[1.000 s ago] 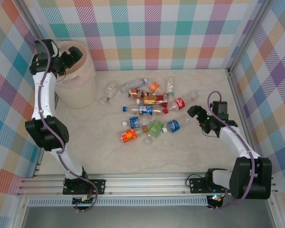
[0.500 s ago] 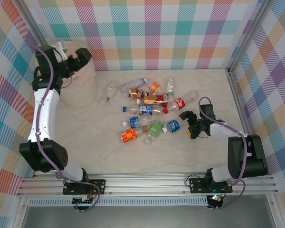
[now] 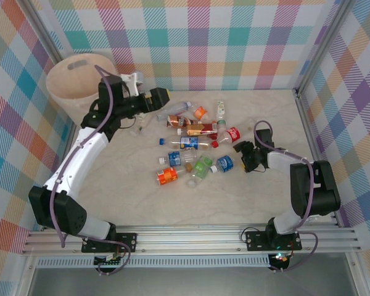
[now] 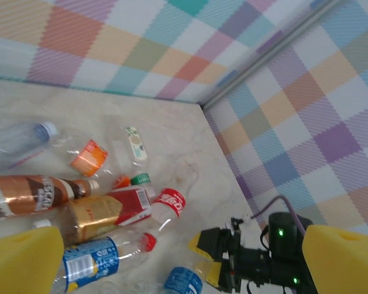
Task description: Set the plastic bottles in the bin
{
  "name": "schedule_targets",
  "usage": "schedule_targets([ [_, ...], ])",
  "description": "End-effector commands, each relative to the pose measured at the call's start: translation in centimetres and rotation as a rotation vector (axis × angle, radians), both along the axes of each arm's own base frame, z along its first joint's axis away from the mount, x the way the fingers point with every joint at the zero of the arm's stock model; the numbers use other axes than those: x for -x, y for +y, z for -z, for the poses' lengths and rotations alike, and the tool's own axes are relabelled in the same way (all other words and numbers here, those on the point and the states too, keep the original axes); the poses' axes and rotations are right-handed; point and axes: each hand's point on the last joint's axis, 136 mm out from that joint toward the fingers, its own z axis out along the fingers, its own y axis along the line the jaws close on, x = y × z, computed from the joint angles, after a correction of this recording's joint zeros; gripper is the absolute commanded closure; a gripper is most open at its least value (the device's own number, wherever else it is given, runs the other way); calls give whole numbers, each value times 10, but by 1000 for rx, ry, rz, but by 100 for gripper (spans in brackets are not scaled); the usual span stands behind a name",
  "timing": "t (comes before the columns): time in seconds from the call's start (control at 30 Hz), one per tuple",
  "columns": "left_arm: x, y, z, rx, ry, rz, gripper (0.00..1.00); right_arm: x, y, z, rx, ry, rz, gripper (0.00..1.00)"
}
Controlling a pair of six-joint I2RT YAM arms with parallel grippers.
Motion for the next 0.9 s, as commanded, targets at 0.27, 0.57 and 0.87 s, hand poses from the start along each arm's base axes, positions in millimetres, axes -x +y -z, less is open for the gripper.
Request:
schedule_targets([
  [0.27, 7, -21, 84, -96, 96, -45, 0, -11, 2, -16, 71, -143, -94, 51],
  [0.57, 15, -43, 129, -102, 198, 27, 0, -10, 16, -68, 140, -351, -235, 57],
  [0.87, 55, -111, 138, -213, 116, 324, 1, -21, 70, -144, 72, -650, -397, 57],
])
